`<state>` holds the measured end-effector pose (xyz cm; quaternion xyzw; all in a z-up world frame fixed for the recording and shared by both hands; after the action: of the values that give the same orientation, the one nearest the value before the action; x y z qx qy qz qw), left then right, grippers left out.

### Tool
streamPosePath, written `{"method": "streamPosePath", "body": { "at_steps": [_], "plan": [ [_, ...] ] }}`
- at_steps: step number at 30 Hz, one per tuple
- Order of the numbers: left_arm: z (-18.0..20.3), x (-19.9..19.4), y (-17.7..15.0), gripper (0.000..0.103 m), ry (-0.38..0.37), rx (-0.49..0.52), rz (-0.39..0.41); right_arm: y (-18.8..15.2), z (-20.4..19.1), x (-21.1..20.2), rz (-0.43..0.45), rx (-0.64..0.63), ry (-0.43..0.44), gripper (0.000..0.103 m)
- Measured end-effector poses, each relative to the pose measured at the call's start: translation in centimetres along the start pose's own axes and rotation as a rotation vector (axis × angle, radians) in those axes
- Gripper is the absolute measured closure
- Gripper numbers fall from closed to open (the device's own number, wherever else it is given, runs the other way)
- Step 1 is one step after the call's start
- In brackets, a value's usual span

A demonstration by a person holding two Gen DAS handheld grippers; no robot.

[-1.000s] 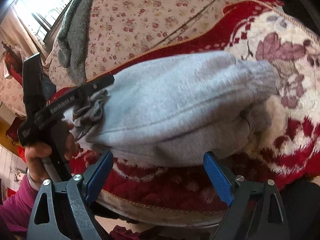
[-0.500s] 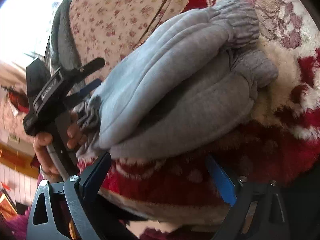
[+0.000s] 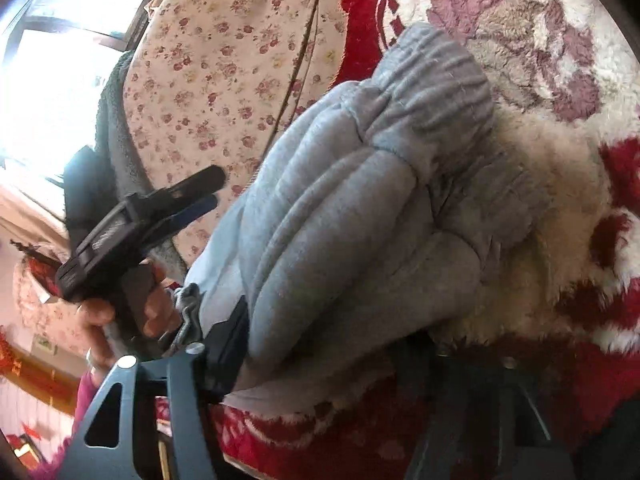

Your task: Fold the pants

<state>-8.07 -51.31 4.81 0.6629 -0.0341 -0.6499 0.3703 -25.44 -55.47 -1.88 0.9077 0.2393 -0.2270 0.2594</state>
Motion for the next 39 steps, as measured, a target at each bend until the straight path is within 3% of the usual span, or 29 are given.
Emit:
{"method": "streamPosePath", "body": {
  "at_steps": [2,5,8,14,16,17,19,21,23,31,39],
  "plan": [
    [0.7,1.6,0.4,0.009,-0.002,0.056,-0.044,0.0,-0.5,-0.1,0.009,-0.032,-0.007,0.042],
    [1.6,3.3,1.2,0.009,-0.064,0.094,-0.085,0.1,-0.4,0.1,0.018,-0.027,0.015,0.040],
    [2.3,5.0,1.7,0.009,-0.159,0.114,-0.132,0.0,0.3,0.2,0.021,-0.011,0.050,0.035],
    [2.5,8.2,1.6,0.009,-0.261,0.104,-0.222,0.1,1.1,0.6,-0.003,0.021,0.123,0.034],
    [2.7,8.8,1.2,0.014,-0.285,0.097,-0.237,0.3,0.9,0.7,-0.010,0.002,0.122,0.041],
    [3.0,8.9,1.0,0.023,-0.300,0.104,-0.234,0.3,0.8,0.8,-0.012,-0.006,0.122,0.043],
    [3.3,8.5,0.9,0.033,-0.305,0.119,-0.210,0.4,0.4,1.0,-0.014,-0.020,0.120,0.052],
    [3.2,7.8,1.1,0.067,-0.308,0.115,-0.193,0.3,-0.3,1.0,-0.010,-0.053,0.108,0.058],
    [2.7,7.5,1.2,0.077,-0.294,0.095,-0.185,0.4,-1.5,0.6,-0.001,-0.117,0.085,0.063],
    [2.8,4.2,2.0,0.085,-0.262,0.112,-0.101,1.1,-4.4,-0.6,0.023,-0.237,0.038,0.068],
    [0.5,-6.2,5.2,0.085,-0.255,0.081,0.111,1.9,-11.7,-2.9,0.098,-0.457,0.039,0.068]
  ]
}}
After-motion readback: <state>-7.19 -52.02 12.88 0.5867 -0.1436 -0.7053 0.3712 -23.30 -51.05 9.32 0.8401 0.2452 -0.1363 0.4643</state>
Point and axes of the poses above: each gripper's, at about its wrist camera, not at the fingertips, and x roughly the way its jaws point, z to its right, y to its top, the point moved 5 cm from there along x, roughly the way its jaws point
